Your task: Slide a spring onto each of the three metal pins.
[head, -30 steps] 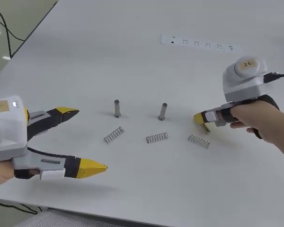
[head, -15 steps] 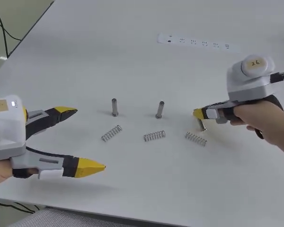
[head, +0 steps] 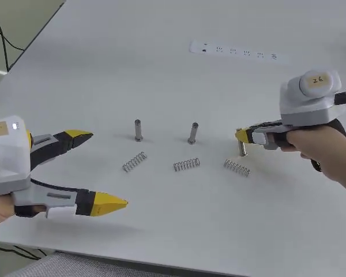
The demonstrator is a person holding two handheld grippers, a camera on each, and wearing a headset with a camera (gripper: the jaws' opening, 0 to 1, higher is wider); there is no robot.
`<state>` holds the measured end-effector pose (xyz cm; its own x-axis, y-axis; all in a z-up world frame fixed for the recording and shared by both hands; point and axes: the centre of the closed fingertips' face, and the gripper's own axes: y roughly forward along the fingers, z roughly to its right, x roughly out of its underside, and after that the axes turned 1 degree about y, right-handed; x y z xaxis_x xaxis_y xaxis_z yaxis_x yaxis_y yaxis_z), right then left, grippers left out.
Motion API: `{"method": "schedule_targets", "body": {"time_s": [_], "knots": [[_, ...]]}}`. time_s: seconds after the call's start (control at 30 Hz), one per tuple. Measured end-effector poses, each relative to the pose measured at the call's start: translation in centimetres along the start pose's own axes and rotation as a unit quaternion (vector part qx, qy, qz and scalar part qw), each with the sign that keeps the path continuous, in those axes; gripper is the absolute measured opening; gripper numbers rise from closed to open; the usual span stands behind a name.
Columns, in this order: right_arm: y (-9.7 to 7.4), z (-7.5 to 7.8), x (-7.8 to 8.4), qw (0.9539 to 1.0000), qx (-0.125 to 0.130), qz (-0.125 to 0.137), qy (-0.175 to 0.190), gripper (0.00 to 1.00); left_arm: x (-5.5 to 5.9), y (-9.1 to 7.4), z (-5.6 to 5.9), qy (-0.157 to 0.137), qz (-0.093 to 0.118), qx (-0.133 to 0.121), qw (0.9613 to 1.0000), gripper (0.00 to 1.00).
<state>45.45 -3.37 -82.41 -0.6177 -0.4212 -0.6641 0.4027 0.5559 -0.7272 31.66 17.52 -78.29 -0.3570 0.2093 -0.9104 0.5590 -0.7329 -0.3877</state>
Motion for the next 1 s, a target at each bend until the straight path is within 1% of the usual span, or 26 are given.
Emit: {"method": "schedule_targets", "body": {"time_s": [0.2, 0.53, 0.6, 0.83, 1.0], "knots": [[-0.2, 0.1, -0.3, 1.0000, 0.003, 0.008, -0.002, 0.10, -0.1, -0.1, -0.2, 0.001, 0.002, -0.006, 1.0000, 0.97], [-0.5, 0.1, -0.5, 0.9998, 0.008, 0.015, -0.008, 0.10, -0.2, 0.0, -0.1, 0.002, 0.002, -0.004, 1.0000, 0.97], [-0.6, 0.1, -0.5, 0.9998, 0.008, 0.015, -0.010, 0.10, -0.1, 0.1, -0.1, 0.002, 0.001, -0.003, 1.0000, 0.97], [-1.0, -0.4, 0.0, 0.9992, 0.015, 0.016, -0.033, 0.10, -0.1, 0.1, 0.0, 0.002, 0.001, -0.002, 1.0000, 0.97], [-1.3, -0.5, 0.4, 0.9992, 0.016, 0.016, -0.032, 0.10, 0.0, 0.2, 0.1, 0.002, 0.001, -0.001, 1.0000, 0.97]]}}
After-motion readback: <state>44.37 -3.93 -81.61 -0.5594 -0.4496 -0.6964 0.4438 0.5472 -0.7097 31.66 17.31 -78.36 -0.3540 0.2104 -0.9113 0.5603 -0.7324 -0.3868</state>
